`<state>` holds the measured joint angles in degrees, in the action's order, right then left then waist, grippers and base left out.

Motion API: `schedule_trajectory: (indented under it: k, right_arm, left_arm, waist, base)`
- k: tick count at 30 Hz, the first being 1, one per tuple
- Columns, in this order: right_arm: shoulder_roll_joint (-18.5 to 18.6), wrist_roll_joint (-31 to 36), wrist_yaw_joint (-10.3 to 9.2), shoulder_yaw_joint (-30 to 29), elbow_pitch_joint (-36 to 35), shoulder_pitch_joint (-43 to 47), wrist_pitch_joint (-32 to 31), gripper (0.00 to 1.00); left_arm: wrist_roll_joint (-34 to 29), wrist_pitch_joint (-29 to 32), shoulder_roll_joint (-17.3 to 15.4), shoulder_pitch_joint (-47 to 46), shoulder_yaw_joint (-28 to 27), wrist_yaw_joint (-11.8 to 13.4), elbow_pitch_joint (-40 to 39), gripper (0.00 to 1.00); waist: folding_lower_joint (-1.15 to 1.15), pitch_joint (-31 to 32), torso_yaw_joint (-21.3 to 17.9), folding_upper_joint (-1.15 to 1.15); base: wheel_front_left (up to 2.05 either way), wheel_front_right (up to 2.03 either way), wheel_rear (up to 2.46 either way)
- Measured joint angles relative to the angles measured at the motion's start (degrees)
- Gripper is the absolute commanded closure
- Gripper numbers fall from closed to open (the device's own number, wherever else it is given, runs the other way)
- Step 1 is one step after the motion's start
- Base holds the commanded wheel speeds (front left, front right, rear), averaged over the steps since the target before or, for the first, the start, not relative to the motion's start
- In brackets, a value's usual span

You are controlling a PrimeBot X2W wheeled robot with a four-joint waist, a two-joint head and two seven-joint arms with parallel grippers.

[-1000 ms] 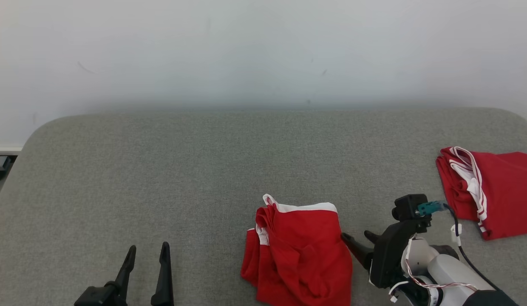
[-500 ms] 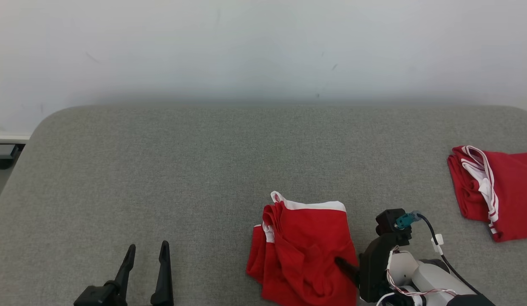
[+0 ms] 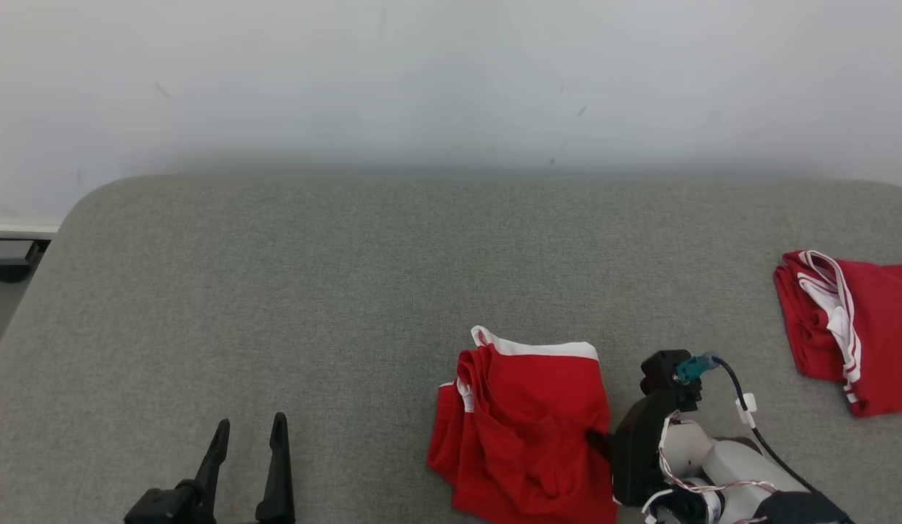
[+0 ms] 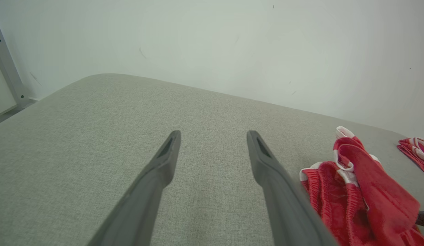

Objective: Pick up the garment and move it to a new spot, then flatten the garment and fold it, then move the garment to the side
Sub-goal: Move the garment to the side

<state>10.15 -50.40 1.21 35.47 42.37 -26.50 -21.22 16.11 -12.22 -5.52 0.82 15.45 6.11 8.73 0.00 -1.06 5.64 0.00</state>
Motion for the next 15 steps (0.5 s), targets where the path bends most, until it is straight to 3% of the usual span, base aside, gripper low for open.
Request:
schedule_trajectory:
  k: [6,15]
  right_arm:
    - [0.75,-0.01,1.49,-1.36,1.64,-3.71,0.71,1.0]
    - [8.22,0.01,2.8,-4.2,4.35,-10.26,1.6,1.0]
  left_arm:
    - [0.4,-0.19,0.05,0.01,-0.14,0.0,0.8,0.0]
    - [0.47,-0.35,0.08,0.19,0.19,-0.14,0.69,0.0]
  waist:
    - [0.0,0.51,-0.86,0.0]
    - [0.0,0.81,-3.07,0.0]
  base:
    - [0.0,0.0,0.0]
    - [0.0,0.0,0.0]
